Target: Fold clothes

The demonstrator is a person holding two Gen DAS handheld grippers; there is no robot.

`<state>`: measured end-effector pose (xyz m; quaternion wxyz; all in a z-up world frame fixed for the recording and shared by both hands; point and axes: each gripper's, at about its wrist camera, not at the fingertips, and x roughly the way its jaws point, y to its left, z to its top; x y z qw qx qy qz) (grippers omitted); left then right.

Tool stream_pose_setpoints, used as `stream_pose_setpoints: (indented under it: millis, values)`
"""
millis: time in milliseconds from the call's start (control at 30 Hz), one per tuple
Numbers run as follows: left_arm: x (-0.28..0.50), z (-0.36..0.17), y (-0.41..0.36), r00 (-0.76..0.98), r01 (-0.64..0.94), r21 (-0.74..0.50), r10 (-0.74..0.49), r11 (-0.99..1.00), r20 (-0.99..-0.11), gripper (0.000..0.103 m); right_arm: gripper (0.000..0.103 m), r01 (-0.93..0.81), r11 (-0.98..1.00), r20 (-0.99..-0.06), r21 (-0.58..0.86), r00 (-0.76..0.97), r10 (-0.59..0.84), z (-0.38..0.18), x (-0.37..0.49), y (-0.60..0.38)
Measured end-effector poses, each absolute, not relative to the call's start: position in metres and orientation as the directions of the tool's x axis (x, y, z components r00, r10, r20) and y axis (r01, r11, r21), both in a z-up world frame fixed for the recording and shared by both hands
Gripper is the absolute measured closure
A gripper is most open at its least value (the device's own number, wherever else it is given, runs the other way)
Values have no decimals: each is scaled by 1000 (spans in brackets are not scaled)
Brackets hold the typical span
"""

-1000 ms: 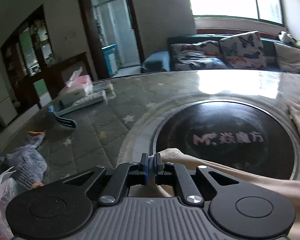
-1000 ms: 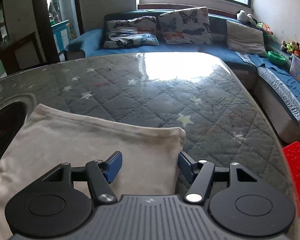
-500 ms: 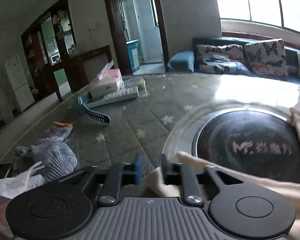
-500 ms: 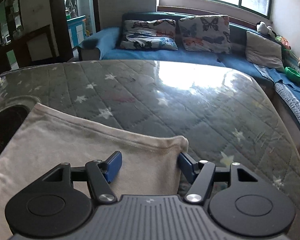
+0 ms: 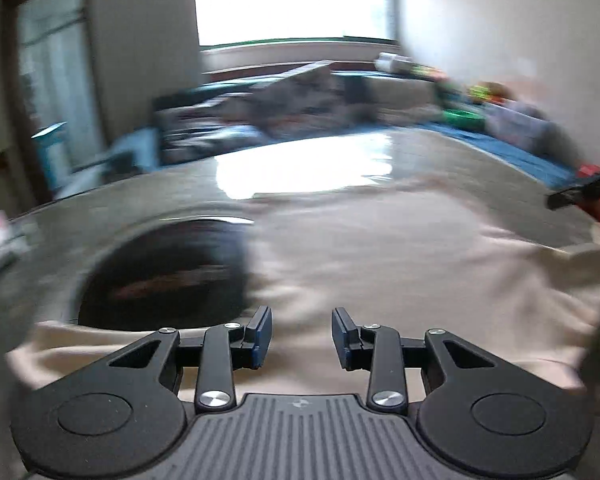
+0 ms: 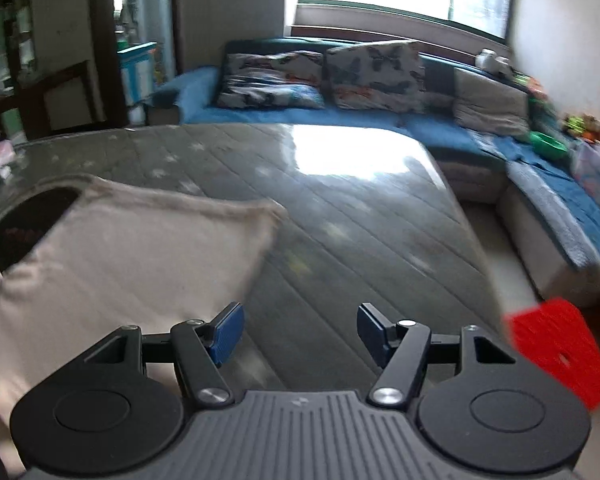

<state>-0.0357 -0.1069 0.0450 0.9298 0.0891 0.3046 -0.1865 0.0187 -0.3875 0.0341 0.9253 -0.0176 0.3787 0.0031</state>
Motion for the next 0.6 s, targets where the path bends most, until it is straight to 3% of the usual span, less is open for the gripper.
stream_pose_setpoints:
  millis: [167, 333, 600]
  values:
    - [-52, 33, -146, 659, 563, 47, -414, 825, -628, 67, 41, 96, 993, -699, -70, 706, -118, 31, -39, -426]
    - [-63, 25, -152, 608, 610, 29, -444, 792, -659, 67, 44, 216, 975, -704, -48, 685, -186, 18, -82, -459]
    - [-81, 22, -152, 577, 641, 14, -470, 767, -668, 68, 49, 304, 949, -712, 87, 685, -154, -1, -102, -491]
